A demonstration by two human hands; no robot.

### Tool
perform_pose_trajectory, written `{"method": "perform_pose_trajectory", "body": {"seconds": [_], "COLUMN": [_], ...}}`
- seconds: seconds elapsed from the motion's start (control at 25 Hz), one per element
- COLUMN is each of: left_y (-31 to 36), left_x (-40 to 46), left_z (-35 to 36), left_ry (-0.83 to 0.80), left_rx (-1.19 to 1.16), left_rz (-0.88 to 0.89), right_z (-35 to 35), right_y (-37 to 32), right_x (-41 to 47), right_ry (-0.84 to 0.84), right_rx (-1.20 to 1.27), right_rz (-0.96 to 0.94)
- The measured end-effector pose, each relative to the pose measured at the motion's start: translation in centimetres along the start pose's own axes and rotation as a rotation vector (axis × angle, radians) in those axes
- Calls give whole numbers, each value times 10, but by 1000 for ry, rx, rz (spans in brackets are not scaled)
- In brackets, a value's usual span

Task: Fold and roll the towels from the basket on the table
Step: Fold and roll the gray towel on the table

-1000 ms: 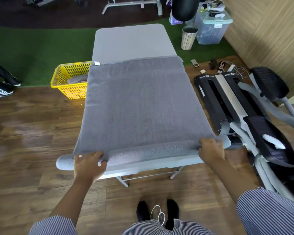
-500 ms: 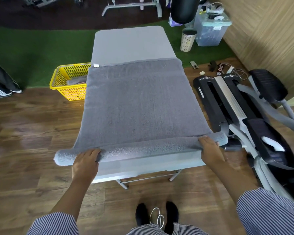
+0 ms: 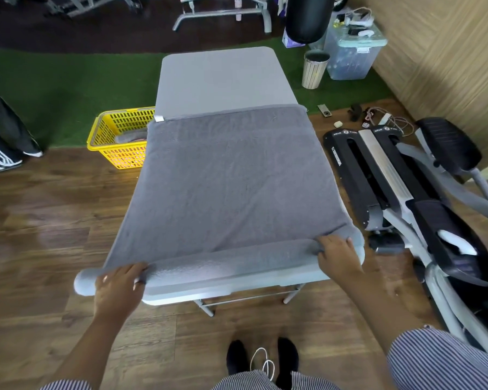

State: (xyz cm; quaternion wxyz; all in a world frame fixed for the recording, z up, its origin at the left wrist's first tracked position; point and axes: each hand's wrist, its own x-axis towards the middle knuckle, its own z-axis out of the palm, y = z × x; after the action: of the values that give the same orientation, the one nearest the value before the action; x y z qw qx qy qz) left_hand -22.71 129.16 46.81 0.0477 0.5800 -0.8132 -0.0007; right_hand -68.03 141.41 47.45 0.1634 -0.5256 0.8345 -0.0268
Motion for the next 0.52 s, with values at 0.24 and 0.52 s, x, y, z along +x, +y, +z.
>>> {"method": "perform_pose_trajectory", "body": {"seconds": [0.24, 0.52], "left_y": [24, 29], "left_x": [9, 7], "left_z": [-4, 5], "left_ry": [-82, 39], "left_rx": [-40, -83], "left_rz": [27, 17], "right_z": [-10, 2], "right_y": [17, 25], "right_x": [1, -1], "right_ry": [-83, 70], "right_rx": [-133, -48], "right_rz": [99, -13]}}
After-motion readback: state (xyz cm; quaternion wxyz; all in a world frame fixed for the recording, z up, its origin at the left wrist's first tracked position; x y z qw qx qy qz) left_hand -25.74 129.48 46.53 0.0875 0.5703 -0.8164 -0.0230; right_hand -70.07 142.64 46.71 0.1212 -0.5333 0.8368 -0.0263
